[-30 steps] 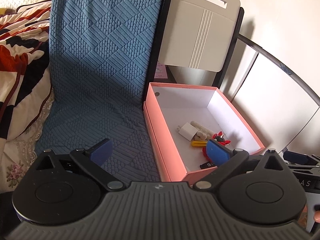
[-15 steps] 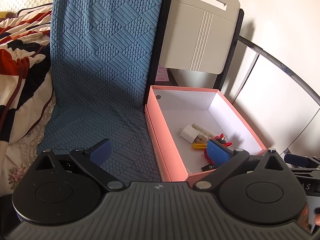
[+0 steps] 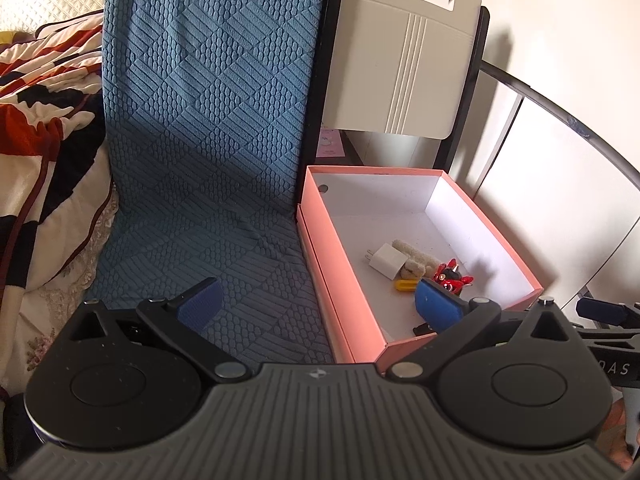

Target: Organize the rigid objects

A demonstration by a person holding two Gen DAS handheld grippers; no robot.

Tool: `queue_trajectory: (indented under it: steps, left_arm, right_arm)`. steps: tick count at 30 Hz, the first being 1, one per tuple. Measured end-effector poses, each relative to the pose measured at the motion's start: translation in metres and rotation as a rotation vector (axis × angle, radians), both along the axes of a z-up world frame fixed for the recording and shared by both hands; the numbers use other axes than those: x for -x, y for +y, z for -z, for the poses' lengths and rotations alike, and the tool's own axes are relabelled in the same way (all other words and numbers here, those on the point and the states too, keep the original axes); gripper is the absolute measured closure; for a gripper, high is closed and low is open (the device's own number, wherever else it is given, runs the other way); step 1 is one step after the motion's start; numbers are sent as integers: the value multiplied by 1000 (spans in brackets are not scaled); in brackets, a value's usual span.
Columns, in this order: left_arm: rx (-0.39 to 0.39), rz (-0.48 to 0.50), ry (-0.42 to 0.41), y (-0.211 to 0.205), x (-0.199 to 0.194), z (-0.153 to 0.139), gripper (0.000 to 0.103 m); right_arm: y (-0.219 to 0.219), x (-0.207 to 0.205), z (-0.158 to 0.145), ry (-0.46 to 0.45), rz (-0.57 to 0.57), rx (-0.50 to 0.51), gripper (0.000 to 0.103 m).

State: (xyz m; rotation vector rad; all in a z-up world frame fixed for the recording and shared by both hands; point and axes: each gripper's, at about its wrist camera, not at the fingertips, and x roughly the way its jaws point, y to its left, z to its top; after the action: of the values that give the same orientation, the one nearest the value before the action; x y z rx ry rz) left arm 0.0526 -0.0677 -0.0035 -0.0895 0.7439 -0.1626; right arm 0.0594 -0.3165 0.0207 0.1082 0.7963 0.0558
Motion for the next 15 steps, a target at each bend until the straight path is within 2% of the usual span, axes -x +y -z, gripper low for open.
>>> queue_trajectory:
  steps: [15]
  left_arm:
    - [3, -1, -10, -3, 2, -1, 0]
  right_arm:
    - [-1, 0, 3, 8, 2, 3, 0]
